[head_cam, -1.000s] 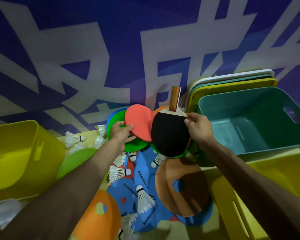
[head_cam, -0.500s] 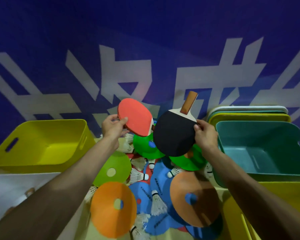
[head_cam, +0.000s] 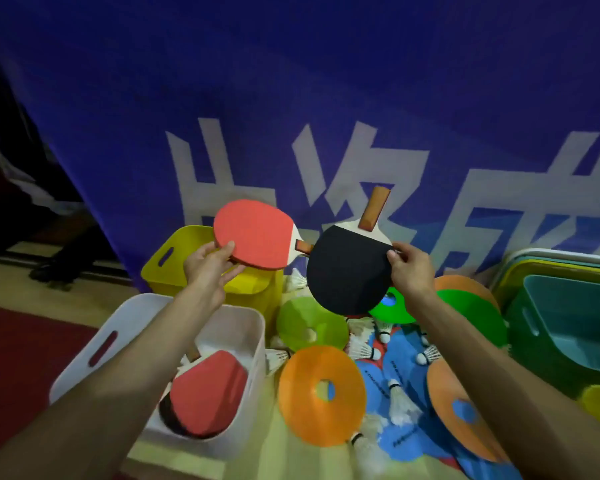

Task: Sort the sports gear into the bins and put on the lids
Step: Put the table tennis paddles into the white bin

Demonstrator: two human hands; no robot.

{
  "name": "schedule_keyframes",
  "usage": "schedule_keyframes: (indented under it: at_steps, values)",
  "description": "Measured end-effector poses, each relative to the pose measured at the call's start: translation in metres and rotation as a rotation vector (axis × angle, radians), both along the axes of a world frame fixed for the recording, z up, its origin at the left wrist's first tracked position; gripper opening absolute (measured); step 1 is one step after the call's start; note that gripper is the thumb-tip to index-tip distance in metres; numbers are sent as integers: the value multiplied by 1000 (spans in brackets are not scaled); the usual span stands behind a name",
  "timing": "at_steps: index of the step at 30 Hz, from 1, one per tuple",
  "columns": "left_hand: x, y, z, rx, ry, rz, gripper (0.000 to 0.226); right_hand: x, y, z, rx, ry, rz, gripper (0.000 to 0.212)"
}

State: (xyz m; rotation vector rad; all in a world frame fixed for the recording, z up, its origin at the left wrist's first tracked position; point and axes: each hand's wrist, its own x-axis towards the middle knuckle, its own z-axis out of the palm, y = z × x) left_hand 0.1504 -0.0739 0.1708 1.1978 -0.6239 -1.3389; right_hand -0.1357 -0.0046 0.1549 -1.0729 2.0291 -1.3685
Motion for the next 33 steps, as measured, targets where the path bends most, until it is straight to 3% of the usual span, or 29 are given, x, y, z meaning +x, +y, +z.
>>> schedule_keyframes:
  at_steps: [6, 15, 19, 22, 33]
  values:
    - [117, 23, -9, -9, 25, 57, 45, 104, 0, 7, -14, 123, 135, 21]
    - [234, 59, -27, 26, 143, 176, 43, 222, -4, 6, 57, 397, 522, 23]
    - [255, 66, -31, 21, 145, 254, 35, 246, -8, 1, 153, 504, 660, 27]
    - [267, 67, -39, 22, 170, 302, 42, 261, -23, -10, 220, 564, 754, 28]
    - [269, 26, -52, 70, 81, 417, 36, 284, -82, -98, 483, 738, 1037, 31]
